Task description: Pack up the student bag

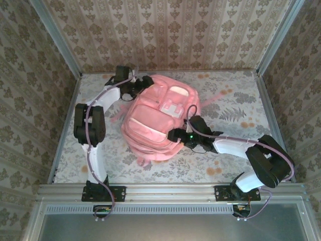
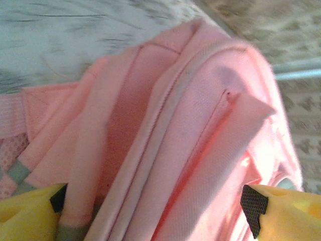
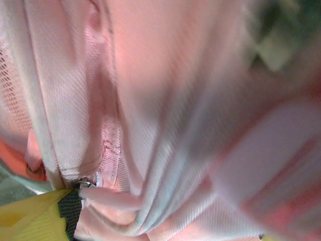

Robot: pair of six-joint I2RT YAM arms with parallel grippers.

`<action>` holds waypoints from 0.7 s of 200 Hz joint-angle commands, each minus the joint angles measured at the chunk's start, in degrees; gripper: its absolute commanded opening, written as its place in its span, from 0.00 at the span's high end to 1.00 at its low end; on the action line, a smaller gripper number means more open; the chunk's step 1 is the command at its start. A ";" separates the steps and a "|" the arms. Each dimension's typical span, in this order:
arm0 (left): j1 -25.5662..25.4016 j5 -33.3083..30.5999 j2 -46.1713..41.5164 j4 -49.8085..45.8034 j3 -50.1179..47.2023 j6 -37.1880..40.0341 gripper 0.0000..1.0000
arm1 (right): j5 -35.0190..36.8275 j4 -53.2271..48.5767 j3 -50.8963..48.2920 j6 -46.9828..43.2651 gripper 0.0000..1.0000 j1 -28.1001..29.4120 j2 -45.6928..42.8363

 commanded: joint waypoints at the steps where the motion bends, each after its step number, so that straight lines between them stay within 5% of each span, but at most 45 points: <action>1: -1.86 8.68 -4.42 -4.99 2.14 3.07 0.04 | 2.12 2.26 2.78 -0.54 0.11 1.30 0.25; 52: 1.20 -6.69 -24.42 -11.88 -9.97 7.90 0.02 | 9.54 -11.97 2.41 -8.90 0.08 1.14 -13.85; 98: 1.10 -9.13 -42.02 -13.86 -24.41 8.09 0.00 | 22.83 -26.25 1.92 -13.20 0.09 -1.51 -26.04; 140: -5.46 -11.14 -47.67 -22.67 -29.11 15.40 0.00 | 20.89 -29.21 -1.18 -12.02 0.28 -9.97 -30.65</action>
